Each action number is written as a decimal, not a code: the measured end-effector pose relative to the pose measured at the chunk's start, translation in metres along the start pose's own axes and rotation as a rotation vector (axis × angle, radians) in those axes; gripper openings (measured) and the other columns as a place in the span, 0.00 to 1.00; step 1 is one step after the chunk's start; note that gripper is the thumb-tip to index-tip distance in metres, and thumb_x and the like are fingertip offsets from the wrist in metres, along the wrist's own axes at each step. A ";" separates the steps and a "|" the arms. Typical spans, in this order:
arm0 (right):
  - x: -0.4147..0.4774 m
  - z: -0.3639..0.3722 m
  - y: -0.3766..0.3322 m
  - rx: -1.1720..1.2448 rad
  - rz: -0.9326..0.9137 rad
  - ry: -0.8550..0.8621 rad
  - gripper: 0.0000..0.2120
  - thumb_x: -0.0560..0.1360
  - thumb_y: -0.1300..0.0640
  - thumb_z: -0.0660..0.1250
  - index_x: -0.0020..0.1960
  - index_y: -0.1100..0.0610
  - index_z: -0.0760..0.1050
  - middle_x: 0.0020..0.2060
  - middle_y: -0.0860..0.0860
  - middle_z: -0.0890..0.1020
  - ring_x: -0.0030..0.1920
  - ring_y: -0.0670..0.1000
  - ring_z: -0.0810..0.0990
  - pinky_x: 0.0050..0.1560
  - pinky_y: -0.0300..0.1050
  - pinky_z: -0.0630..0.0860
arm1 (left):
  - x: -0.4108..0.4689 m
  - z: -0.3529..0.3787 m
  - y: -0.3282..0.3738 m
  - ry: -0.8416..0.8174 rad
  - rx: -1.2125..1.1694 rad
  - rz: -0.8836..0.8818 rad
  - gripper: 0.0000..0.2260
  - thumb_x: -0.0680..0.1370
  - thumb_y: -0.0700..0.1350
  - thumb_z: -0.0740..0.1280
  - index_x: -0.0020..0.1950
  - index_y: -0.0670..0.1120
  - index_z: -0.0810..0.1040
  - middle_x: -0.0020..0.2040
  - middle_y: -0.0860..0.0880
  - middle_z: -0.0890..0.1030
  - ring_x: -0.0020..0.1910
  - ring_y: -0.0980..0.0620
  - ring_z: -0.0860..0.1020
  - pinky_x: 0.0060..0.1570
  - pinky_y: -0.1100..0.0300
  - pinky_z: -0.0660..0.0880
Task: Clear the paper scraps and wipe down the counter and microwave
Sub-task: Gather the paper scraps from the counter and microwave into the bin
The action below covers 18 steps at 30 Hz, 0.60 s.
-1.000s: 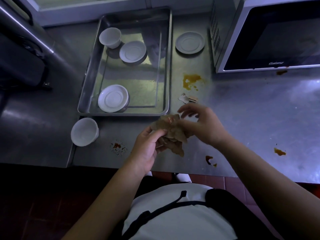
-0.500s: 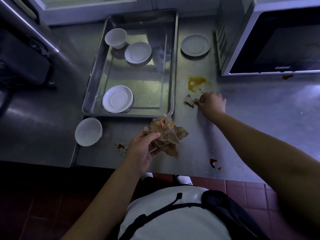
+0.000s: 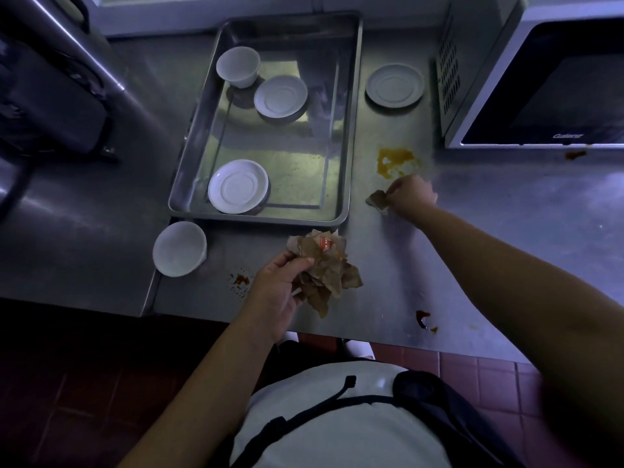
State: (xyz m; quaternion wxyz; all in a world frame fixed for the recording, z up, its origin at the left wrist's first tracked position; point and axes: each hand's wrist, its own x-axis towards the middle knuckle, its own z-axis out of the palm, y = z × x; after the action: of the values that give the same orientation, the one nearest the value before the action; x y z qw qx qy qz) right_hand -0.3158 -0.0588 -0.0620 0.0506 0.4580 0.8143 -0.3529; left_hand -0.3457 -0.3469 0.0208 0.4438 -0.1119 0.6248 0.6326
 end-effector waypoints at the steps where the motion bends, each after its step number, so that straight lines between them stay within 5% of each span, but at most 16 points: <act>1: 0.001 0.004 0.000 -0.087 -0.027 0.025 0.08 0.77 0.54 0.67 0.54 0.54 0.83 0.56 0.55 0.80 0.63 0.59 0.72 0.64 0.55 0.70 | 0.000 0.000 0.000 0.000 -0.001 0.000 0.08 0.78 0.38 0.68 0.53 0.46 0.83 0.50 0.44 0.85 0.51 0.46 0.82 0.47 0.52 0.78; 6: 0.001 0.017 0.000 -0.239 -0.219 0.057 0.14 0.79 0.49 0.64 0.64 0.50 0.76 0.59 0.58 0.76 0.63 0.61 0.70 0.60 0.55 0.65 | -0.004 -0.004 -0.002 0.003 -0.006 0.007 0.09 0.78 0.37 0.67 0.56 0.44 0.82 0.50 0.43 0.85 0.52 0.46 0.81 0.50 0.51 0.79; 9: -0.001 0.020 0.003 -0.297 -0.302 0.037 0.12 0.80 0.46 0.63 0.61 0.49 0.78 0.57 0.57 0.77 0.62 0.60 0.70 0.59 0.53 0.63 | -0.005 -0.006 -0.002 0.015 -0.017 0.007 0.10 0.78 0.37 0.66 0.59 0.43 0.81 0.54 0.40 0.84 0.55 0.43 0.81 0.57 0.46 0.76; 18: -0.016 0.015 0.020 -0.429 -0.352 -0.037 0.11 0.76 0.45 0.67 0.53 0.51 0.75 0.52 0.52 0.75 0.59 0.57 0.69 0.58 0.53 0.63 | -0.008 -0.009 -0.007 0.035 -0.033 0.009 0.12 0.77 0.38 0.68 0.60 0.42 0.81 0.57 0.40 0.83 0.56 0.43 0.80 0.53 0.49 0.77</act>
State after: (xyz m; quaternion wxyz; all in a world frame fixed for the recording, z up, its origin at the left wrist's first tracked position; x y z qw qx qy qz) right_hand -0.2941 -0.0729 -0.0772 0.0992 0.2816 0.9365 -0.1839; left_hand -0.3401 -0.3596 0.0196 0.4282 -0.1276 0.6222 0.6428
